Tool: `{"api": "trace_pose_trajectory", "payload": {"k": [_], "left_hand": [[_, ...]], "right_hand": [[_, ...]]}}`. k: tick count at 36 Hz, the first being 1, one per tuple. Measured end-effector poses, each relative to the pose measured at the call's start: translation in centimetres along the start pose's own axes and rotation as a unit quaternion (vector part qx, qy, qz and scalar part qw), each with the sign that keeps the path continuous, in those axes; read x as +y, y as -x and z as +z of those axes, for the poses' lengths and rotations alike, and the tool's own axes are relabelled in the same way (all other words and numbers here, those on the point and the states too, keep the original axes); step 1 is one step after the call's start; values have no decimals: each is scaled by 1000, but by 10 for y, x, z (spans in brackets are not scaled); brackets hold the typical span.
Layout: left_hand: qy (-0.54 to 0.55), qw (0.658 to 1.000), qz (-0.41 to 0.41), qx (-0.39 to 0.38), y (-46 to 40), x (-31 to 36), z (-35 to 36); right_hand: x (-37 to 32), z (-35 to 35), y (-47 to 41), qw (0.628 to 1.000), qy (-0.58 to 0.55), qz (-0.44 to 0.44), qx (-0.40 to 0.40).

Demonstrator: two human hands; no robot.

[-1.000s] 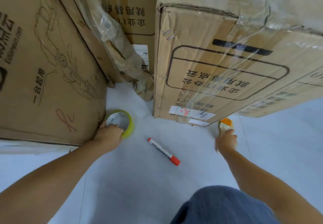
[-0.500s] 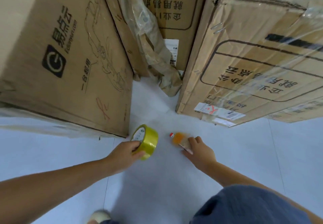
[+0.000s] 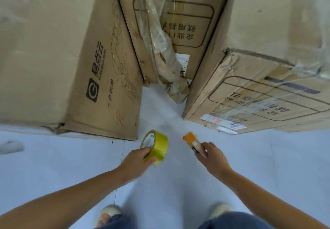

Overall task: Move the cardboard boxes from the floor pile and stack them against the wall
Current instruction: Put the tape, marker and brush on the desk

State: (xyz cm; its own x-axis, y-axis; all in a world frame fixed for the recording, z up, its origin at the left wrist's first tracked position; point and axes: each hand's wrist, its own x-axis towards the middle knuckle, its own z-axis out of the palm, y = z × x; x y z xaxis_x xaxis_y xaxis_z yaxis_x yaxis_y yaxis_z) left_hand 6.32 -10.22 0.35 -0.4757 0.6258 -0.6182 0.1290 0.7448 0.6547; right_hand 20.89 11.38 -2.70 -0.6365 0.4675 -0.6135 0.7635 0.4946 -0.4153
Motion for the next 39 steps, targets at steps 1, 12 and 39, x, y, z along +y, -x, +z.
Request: {"api": "trace_pose_trajectory", "payload": {"k": [1,12,39], "left_hand": [[-1,1000,2,-1,10,9,-3],[-4,1000,-26,6,156,150,-79],[115,970,8,213,503,357,-246]], "right_hand": [[-6,-11,12,1000,-4,-1,0],[-101,-170,168,999,-43,4,-12],[-286,-403,472,991,-116,-36,54]]}}
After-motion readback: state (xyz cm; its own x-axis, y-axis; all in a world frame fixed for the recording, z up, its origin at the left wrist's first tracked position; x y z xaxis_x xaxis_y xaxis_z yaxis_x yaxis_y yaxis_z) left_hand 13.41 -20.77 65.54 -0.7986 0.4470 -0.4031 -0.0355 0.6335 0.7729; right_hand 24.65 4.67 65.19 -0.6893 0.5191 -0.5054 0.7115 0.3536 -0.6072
